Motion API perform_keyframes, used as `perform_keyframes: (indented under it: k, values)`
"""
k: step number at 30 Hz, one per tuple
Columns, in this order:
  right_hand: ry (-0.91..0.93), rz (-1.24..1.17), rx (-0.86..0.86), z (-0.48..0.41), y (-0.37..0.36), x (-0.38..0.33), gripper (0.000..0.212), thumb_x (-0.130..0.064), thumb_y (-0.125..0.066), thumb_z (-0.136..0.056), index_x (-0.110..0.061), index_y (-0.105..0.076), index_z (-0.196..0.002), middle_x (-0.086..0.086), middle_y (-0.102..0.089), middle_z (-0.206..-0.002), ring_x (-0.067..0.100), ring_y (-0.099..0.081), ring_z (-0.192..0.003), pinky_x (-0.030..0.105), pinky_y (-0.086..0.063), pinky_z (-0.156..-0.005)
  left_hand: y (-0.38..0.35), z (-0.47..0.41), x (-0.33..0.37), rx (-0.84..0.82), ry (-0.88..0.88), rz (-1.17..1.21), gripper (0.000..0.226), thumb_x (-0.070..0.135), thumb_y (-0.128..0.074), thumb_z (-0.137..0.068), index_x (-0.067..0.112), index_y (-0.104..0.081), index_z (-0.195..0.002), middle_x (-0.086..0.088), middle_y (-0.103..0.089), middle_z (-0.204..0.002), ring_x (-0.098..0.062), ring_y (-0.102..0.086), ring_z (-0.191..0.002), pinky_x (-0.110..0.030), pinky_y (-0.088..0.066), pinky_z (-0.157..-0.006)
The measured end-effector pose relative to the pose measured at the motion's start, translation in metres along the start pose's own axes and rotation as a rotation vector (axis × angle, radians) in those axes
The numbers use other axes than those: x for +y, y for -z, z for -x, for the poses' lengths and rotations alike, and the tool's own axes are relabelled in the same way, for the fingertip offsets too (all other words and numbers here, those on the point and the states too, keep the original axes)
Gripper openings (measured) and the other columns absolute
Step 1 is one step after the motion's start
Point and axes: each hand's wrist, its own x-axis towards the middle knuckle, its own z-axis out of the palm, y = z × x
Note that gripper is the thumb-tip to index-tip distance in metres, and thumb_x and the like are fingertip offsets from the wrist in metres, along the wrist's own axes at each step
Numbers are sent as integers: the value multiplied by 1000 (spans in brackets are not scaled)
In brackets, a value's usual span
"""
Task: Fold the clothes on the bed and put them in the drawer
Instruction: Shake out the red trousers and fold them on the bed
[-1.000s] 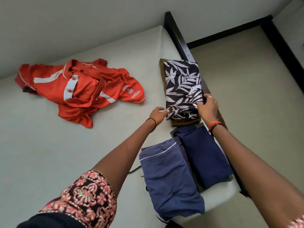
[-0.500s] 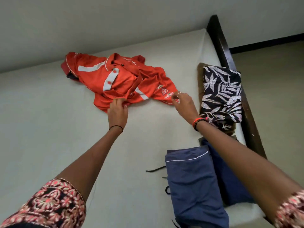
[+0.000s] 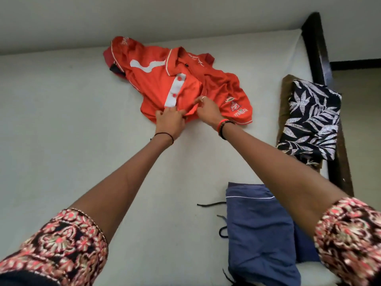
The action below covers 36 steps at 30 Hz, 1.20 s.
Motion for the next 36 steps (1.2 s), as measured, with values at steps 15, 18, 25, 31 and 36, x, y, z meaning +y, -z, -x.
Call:
perform_keyframes:
  k: [15,18,25,31,36]
  values:
    - [-16,-725,7,172,98,-82,22,3,-63,-83,-15,-68,-95,-1,-70,-86,8,-65,-75,20,-54,-68,92,154,45,96,-157,54,33,47,-40,-74,27,-66,-71,8,-61,-64,-11,-62,-61,-28,-34,-64]
    - [59,-764,-11,196,135,-128,22,4,-65,-81,-13,-70,-95,7,-70,-86,11,-65,-73,19,-54,-65,130,159,39,8,-172,22,38,49,-43,-87,29,-66,-110,3,-66,-97,-17,-63,-95,-35,-38,-81]
    - [256,-938,42,241,229,-252,16,12,-65,-77,-2,-67,-84,5,-69,-68,10,-65,-59,16,-54,-61,249,158,31,20,-35,130,34,53,-47,-88,33,-64,-109,6,-58,-108,-15,-51,-112,-35,-27,-99]
    - [433,-950,69,293,323,-342,15,4,-66,-80,-5,-69,-91,5,-71,-73,12,-65,-63,20,-53,-64,354,164,14,215,-167,474,62,76,-23,-63,37,-61,-92,14,-63,-91,-6,-60,-98,-47,-9,-111]
    - [549,-1003,101,339,390,-401,25,8,-47,-85,-3,-67,-95,8,-71,-75,19,-64,-68,26,-52,-63,455,180,17,248,-409,738,45,83,-57,-58,38,-56,-67,13,-45,-57,-3,-39,-59,-29,-32,-59]
